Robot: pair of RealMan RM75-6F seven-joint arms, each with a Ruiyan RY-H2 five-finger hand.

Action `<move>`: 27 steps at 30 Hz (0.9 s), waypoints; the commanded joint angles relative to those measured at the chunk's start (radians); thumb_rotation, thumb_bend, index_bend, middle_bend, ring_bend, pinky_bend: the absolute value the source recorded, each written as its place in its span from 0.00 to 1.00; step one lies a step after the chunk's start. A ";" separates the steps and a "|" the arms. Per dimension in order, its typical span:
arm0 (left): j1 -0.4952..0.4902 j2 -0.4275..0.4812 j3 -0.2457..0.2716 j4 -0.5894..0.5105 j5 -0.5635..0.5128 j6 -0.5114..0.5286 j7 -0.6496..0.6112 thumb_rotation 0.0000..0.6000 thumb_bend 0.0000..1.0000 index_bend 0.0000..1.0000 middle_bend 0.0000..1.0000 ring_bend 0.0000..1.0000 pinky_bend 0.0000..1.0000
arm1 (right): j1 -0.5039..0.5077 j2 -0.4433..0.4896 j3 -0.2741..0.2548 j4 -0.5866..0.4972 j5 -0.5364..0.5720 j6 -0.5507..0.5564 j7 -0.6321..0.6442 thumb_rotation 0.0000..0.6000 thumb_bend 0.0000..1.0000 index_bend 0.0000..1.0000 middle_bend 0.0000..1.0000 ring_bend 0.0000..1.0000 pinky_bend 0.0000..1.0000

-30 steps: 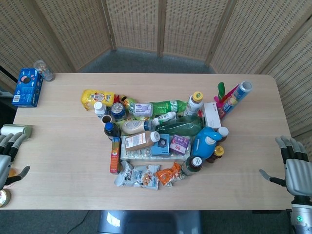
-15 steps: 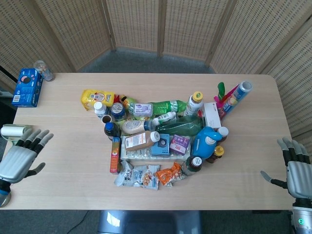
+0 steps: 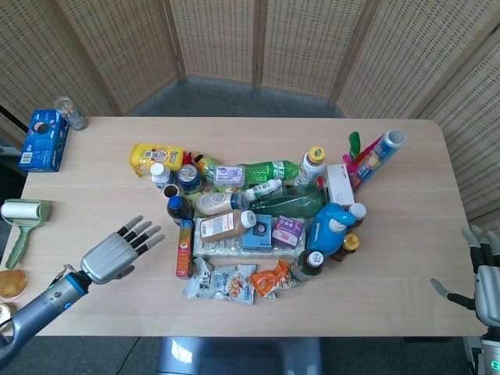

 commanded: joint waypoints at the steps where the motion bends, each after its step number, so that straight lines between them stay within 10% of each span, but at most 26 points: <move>1: -0.046 -0.055 0.007 0.045 0.022 -0.027 0.000 1.00 0.33 0.00 0.00 0.00 0.00 | -0.005 0.004 0.001 -0.002 0.002 0.006 0.001 0.82 0.03 0.00 0.00 0.00 0.00; 20: -0.162 -0.235 0.044 0.206 -0.011 -0.099 -0.038 1.00 0.33 0.01 0.00 0.01 0.00 | -0.037 0.031 0.005 -0.007 0.016 0.031 0.013 0.83 0.03 0.00 0.00 0.00 0.00; 24: -0.162 -0.238 0.064 0.210 -0.028 -0.107 -0.055 1.00 0.33 0.21 0.12 0.32 0.09 | -0.039 0.029 0.005 -0.010 0.011 0.033 0.009 0.82 0.03 0.00 0.00 0.00 0.00; 27: -0.153 -0.232 0.079 0.202 -0.043 -0.104 -0.069 1.00 0.33 0.43 0.37 0.60 0.43 | -0.040 0.028 0.004 -0.013 0.008 0.034 0.008 0.83 0.03 0.00 0.00 0.00 0.00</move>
